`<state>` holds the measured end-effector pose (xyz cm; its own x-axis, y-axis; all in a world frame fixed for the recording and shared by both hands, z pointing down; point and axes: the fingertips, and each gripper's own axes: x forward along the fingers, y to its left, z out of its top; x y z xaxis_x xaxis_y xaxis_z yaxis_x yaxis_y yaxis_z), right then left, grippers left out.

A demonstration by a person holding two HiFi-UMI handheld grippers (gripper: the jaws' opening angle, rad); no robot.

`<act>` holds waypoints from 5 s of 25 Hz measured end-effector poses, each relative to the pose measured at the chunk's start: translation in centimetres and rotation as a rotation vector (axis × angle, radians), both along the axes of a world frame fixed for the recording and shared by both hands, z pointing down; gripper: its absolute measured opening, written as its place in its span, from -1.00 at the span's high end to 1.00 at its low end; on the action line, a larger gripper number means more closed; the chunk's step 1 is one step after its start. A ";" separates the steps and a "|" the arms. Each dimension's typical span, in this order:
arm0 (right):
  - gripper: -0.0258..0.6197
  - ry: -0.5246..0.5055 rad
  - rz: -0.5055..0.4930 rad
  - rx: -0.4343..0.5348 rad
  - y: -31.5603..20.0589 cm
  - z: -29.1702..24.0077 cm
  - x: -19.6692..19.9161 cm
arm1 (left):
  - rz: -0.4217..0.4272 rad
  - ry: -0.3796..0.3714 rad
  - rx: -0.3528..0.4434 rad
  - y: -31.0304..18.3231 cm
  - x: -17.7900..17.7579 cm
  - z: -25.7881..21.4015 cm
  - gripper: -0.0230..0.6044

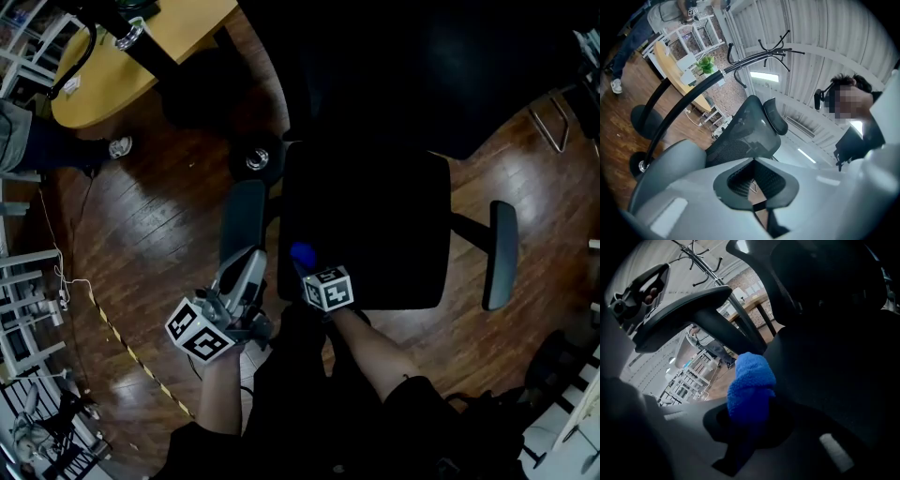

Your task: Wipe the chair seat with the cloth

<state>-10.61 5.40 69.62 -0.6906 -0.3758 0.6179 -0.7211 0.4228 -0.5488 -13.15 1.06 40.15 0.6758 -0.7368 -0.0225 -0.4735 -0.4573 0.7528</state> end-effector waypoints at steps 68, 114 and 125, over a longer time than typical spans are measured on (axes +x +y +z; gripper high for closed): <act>0.81 0.297 0.199 0.074 -24.3 3.2 16.9 | 0.083 0.136 -0.137 -4.8 5.1 2.4 0.95; 0.81 0.184 0.038 0.104 -19.0 1.3 5.5 | 0.053 0.134 -0.110 -3.8 4.2 1.6 0.95; 0.81 0.433 0.407 0.058 -18.1 2.3 31.3 | 0.147 0.113 -0.122 -5.0 7.3 2.0 0.95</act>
<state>20.70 -12.71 71.90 -0.1738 -0.5991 0.7816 -0.9845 0.0857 -0.1533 -5.82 -3.96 42.13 0.7746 -0.6321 -0.0205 -0.3180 -0.4172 0.8514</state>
